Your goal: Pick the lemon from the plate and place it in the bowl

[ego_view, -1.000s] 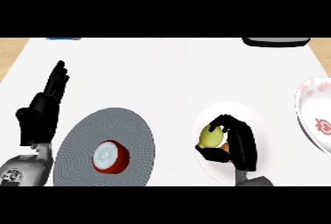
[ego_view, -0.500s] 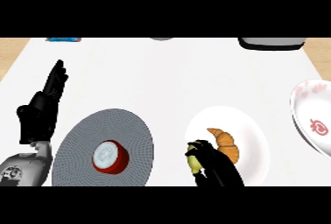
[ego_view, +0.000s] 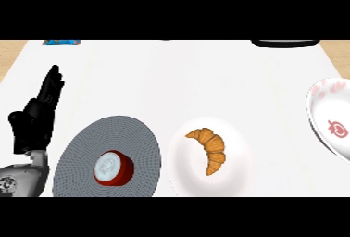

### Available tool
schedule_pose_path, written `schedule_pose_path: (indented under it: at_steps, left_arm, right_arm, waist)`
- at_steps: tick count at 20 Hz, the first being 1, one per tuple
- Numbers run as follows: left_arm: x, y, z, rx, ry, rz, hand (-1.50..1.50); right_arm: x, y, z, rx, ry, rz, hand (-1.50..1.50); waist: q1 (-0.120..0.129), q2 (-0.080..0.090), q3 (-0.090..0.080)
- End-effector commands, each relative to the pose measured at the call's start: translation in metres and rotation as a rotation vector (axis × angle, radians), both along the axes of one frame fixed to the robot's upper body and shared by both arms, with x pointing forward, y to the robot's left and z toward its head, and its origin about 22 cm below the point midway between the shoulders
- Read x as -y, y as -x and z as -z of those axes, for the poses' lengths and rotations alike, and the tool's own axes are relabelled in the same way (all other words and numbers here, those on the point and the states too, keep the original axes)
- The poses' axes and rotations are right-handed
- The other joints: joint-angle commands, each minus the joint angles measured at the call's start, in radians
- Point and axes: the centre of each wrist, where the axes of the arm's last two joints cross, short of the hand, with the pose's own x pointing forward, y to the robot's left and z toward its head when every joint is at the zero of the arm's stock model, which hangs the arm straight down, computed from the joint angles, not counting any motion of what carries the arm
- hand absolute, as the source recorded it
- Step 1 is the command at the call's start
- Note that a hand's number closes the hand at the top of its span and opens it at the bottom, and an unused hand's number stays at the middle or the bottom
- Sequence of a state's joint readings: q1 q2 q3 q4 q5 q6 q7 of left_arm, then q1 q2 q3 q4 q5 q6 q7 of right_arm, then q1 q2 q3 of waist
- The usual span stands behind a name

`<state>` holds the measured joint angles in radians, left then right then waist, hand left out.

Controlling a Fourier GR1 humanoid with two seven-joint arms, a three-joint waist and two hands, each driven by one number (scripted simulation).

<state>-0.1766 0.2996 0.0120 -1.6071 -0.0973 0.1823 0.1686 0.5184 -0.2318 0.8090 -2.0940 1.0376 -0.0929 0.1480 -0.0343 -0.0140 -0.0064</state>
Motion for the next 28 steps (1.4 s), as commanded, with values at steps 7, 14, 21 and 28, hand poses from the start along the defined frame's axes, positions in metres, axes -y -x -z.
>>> schedule_pose_path:
  at_steps: [7,14,21,28]
  left_arm:
    - [0.011,-0.001,-0.002,0.008,0.006,0.017,0.0]
    - [0.023,-0.006,-0.013,0.015,0.004,0.041,0.0]
    - [0.013,-0.011,-0.01,0.007,0.009,0.037,0.0]
    - [0.014,-0.009,-0.007,0.003,0.009,0.042,0.0]
  right_arm:
    - [0.052,0.033,-0.108,0.171,-0.065,0.32,1.5]
    - [0.067,0.006,-0.102,0.219,-0.153,0.46,1.5]
    - [0.092,-0.028,-0.098,0.329,-0.182,0.56,1.5]
    - [0.156,-0.087,-0.094,0.416,-0.15,0.703,1.5]
  waist:
    - [0.011,0.011,0.006]
    - [0.035,0.019,0.008]
    - [0.039,0.024,0.01]
    - [0.047,0.024,0.01]
